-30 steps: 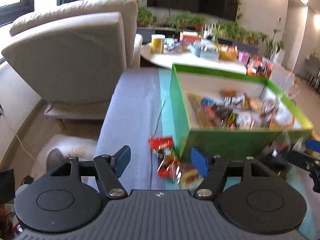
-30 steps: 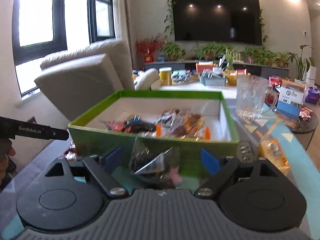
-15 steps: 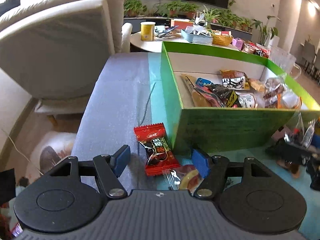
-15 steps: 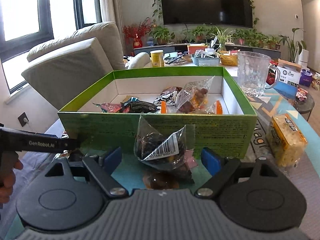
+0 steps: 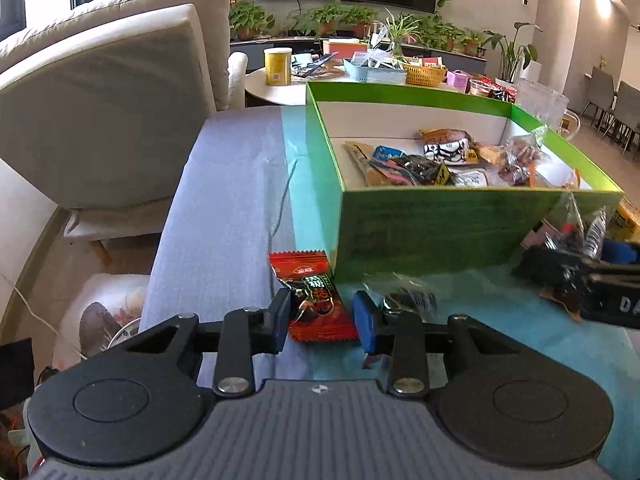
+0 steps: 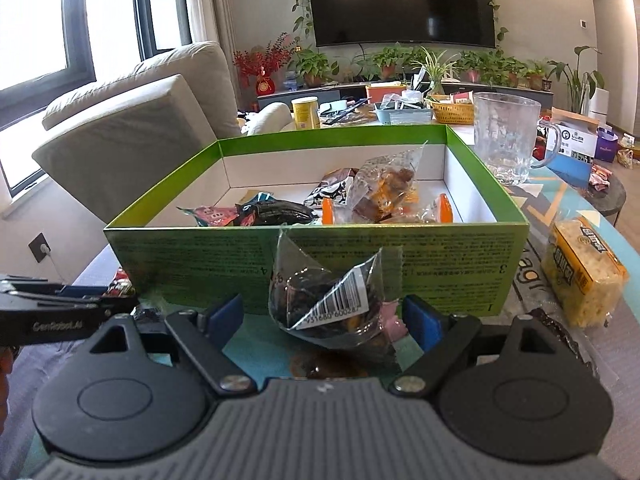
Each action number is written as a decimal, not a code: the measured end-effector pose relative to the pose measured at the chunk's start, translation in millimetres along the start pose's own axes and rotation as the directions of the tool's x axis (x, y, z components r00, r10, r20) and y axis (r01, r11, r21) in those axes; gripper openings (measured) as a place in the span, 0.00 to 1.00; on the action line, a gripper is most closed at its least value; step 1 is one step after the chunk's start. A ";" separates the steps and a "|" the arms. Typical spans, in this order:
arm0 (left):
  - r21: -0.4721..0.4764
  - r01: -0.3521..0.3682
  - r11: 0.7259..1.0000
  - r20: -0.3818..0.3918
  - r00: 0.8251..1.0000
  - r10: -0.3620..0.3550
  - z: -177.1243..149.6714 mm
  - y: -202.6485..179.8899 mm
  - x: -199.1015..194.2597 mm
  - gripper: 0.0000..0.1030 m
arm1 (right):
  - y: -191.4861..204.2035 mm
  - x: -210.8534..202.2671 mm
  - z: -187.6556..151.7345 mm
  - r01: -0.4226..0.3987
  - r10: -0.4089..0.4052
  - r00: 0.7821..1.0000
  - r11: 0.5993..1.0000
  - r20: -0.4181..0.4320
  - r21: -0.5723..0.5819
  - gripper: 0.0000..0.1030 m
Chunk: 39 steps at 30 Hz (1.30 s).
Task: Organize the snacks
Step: 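Grasp the red candy packet with left tool while right grasps the labelled dark-snack bag, then carry the red packet into the box with left while right drops the dark-snack bag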
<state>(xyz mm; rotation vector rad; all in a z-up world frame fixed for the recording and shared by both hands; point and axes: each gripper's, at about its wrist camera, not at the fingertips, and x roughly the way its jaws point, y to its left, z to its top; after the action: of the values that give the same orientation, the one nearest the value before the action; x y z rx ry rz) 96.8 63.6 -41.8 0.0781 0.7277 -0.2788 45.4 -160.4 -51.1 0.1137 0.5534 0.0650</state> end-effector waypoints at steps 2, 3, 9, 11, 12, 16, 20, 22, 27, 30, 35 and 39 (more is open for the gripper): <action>0.001 0.001 1.000 -0.005 1.000 -0.001 -3.2 -0.9 -4.7 0.31 | 0.7 0.5 0.3 0.001 -0.001 1.000 1.000 0.000 -0.010 0.44; 0.001 0.002 1.000 -0.007 1.000 -0.002 -4.8 -1.2 -6.8 0.31 | 1.1 0.8 -0.4 0.003 -0.002 1.000 1.000 0.008 -0.018 0.44; 0.009 0.054 0.999 -0.022 0.998 -0.053 -17.0 -12.2 -22.6 0.31 | -6.4 1.7 -1.2 -0.005 0.005 1.000 1.000 0.013 -0.001 0.43; 0.026 0.073 0.997 -0.025 0.997 -0.073 -20.9 -20.6 -27.3 0.31 | -8.1 -1.0 -1.4 -0.020 0.020 1.000 1.000 0.007 0.005 0.43; 0.038 0.080 0.996 -0.027 0.996 -0.079 -23.0 -24.9 -29.9 0.31 | -8.9 -3.0 -1.7 -0.027 0.027 1.000 1.000 0.004 0.009 0.43; 0.054 0.140 0.989 -0.052 0.989 -0.137 -30.3 -36.4 -40.6 0.31 | -11.2 -14.8 -3.2 -0.051 0.051 0.999 0.999 -0.001 0.006 0.43; 0.078 0.150 0.986 -0.061 0.987 -0.146 -34.9 -40.6 -51.9 0.32 | -17.2 -27.2 -5.1 -0.082 0.082 0.996 0.997 -0.026 0.018 0.43; 0.093 0.128 0.987 -0.056 0.991 -0.123 -33.4 -41.6 -54.7 0.39 | -18.6 -33.2 -7.6 -0.096 0.097 0.994 0.995 -0.041 0.013 0.43; 0.114 0.093 0.989 -0.054 0.995 -0.087 -31.7 -46.0 -49.2 0.50 | -16.9 -46.1 -13.3 -0.122 0.122 0.992 0.992 -0.046 -0.008 0.43; 0.115 0.089 0.989 -0.073 0.994 -0.081 -35.2 -48.9 -41.8 0.50 | -18.8 -50.7 -15.7 -0.125 0.125 0.991 0.992 -0.039 -0.005 0.43; 0.095 0.087 0.992 -0.054 0.995 -0.082 -32.7 -46.2 -45.4 0.25 | -18.4 -47.6 -17.6 -0.093 0.093 0.996 0.996 -0.016 0.004 0.44; 0.108 0.078 0.991 -0.034 0.997 -0.075 -31.7 -47.7 -50.1 0.25 | -11.7 -43.4 -21.4 -0.091 0.090 0.996 0.995 -0.017 -0.037 0.44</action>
<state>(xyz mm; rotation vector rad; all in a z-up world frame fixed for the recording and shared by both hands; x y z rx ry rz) 27.4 34.3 -30.9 0.1592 0.7462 -0.3919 -2.4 -174.0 -48.0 0.1013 0.5623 0.1644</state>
